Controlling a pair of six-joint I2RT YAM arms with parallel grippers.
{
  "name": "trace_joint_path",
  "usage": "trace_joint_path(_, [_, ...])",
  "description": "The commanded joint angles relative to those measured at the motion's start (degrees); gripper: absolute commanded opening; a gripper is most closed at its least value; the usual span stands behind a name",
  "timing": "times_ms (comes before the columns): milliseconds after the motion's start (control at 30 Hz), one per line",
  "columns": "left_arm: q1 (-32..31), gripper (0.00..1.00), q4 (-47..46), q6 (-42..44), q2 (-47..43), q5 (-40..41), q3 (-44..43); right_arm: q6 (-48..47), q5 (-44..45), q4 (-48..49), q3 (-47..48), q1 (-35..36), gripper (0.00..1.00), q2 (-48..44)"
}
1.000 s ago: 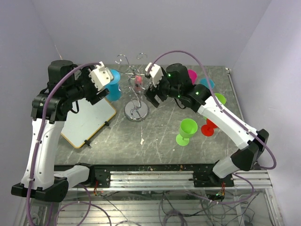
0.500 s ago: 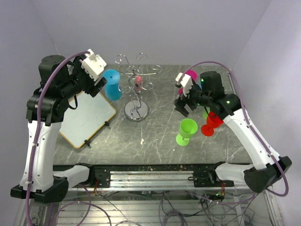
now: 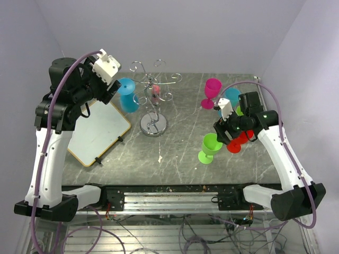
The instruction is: Place the wine glass upside down on the wine glass rack
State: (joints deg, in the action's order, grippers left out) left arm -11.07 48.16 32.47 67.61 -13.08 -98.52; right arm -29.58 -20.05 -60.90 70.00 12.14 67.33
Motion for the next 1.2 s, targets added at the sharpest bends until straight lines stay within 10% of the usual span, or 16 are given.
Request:
trace_joint_path(0, [0.4, 0.82, -1.5, -0.8, 0.3, 0.0, -0.4, -0.4, 0.9, -1.3, -2.2, -0.5, 0.69, 0.8])
trace_joint_path(767, [0.4, 0.94, -4.9, -5.9, 1.4, 0.3, 0.5, -2.6, -3.1, 4.6, -0.5, 0.3, 0.0, 6.7])
trace_joint_path(1167, [0.4, 0.99, -4.4, -6.8, 2.2, -4.6, -5.0, -6.3, 0.1, 5.4, 15.2, 0.2, 0.0, 5.9])
